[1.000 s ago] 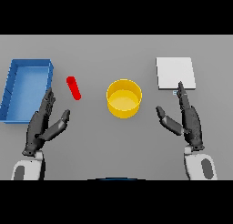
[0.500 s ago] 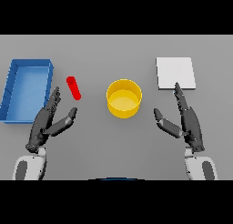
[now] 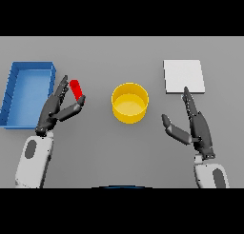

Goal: Pick up the red beaker and tilt it to pour out 1 green nut into yellow bowl. Pick up the yellow bowl and place it on the metallic measuring scale.

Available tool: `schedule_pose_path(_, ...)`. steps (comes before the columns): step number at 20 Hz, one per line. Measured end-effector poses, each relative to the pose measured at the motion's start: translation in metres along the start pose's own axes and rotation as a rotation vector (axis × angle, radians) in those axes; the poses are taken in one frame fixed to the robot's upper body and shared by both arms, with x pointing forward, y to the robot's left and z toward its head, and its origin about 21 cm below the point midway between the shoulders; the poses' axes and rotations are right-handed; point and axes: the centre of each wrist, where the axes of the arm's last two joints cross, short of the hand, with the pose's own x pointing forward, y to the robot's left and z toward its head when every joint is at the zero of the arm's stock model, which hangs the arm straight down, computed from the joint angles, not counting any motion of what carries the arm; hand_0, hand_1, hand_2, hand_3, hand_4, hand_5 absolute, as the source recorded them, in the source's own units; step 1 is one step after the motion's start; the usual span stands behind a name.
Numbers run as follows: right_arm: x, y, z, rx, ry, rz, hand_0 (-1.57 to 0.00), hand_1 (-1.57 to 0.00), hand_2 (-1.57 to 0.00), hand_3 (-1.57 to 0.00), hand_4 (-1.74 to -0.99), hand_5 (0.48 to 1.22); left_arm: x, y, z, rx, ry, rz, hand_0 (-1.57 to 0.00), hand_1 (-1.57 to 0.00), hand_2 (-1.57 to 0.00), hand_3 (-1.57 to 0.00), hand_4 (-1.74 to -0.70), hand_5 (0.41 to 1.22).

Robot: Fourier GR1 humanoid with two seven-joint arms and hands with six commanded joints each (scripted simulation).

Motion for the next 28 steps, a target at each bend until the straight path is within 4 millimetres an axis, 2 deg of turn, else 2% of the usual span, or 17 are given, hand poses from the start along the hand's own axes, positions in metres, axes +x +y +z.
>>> schedule_pose_path(6,0.001,-0.002,0.004,-0.008,0.002,-0.002,0.00,0.00,0.00,0.00,-1.231,0.633,0.004,-0.008,-0.024,-0.013,0.006,-0.052,0.00,0.00,0.00,0.00,-1.20,0.663)
schedule_pose_path(8,0.001,-0.002,0.000,-0.014,0.011,-0.009,0.00,0.00,0.00,0.00,-1.234,0.635,0.005,-0.010,-0.035,-0.015,0.022,-0.063,0.00,0.00,0.00,0.00,-1.20,0.669)
schedule_pose_path(10,-0.001,-0.001,0.001,-0.008,0.013,-0.014,0.00,0.00,0.00,0.00,-1.240,0.639,0.003,-0.013,-0.039,-0.004,0.020,-0.058,0.00,0.00,0.00,0.00,-1.21,0.673)
schedule_pose_path(11,-0.003,-0.005,0.002,-0.010,0.024,-0.005,0.00,0.00,0.00,0.00,-1.241,0.641,0.007,-0.015,-0.045,-0.002,0.014,-0.057,0.00,0.00,0.00,0.00,-1.22,0.678)
schedule_pose_path(16,0.003,-0.003,0.003,-0.011,0.007,-0.005,0.00,0.00,0.00,0.00,-1.246,0.646,-0.006,-0.019,-0.054,0.014,-0.028,0.032,0.00,0.00,-0.01,0.00,-1.30,0.719)
schedule_pose_path(17,0.002,-0.006,0.003,-0.015,0.016,0.000,0.00,0.00,0.00,0.00,-1.244,0.644,-0.006,-0.022,-0.058,0.021,-0.030,0.056,0.00,-0.01,-0.05,-0.04,-1.33,0.738)
schedule_pose_path(19,0.006,-0.005,0.005,-0.022,0.002,-0.010,0.00,0.00,0.00,0.00,-1.240,0.645,-0.010,-0.022,-0.062,0.043,-0.037,0.081,-0.21,-0.23,-0.29,-0.25,-1.40,0.787)
schedule_pose_path(20,0.005,-0.003,0.002,-0.026,0.025,-0.007,0.00,0.00,0.00,0.00,-1.236,0.647,-0.014,-0.028,-0.062,0.043,-0.039,0.093,-0.38,-0.41,-0.46,-0.52,-1.41,0.874)
schedule_pose_path(21,0.001,-0.003,0.005,-0.022,0.030,-0.003,0.00,0.00,0.00,0.00,-1.237,0.648,-0.011,-0.028,-0.066,0.061,-0.040,0.091,-0.55,-0.59,-0.66,-0.73,-1.47,0.943)
schedule_pose_path(22,0.003,-0.005,0.003,-0.025,0.020,-0.005,0.00,0.00,0.00,0.00,-1.239,0.648,-0.013,-0.030,-0.066,0.085,-0.031,0.071,-0.76,-0.78,-0.84,-0.88,-1.52,0.999)
schedule_pose_path(24,0.002,-0.005,0.007,-0.022,0.012,-0.007,0.00,0.00,0.00,0.00,-1.239,0.648,-0.011,-0.036,-0.068,0.091,-0.064,-0.004,-1.05,-1.07,-1.11,-1.06,-1.59,1.079)
schedule_pose_path(26,0.001,-0.003,0.004,-0.027,0.032,-0.003,0.00,0.00,0.00,0.00,-1.242,0.650,-0.010,-0.040,-0.067,0.070,-0.081,-0.027,-1.24,-1.25,-1.27,-1.15,-1.64,1.130)
schedule_pose_path(28,0.001,-0.005,0.002,-0.022,0.018,-0.021,0.00,0.00,0.00,0.00,-1.251,0.646,-0.011,-0.042,-0.066,0.064,-0.091,-0.016,-1.36,-1.36,-1.38,-1.30,-1.56,1.163)
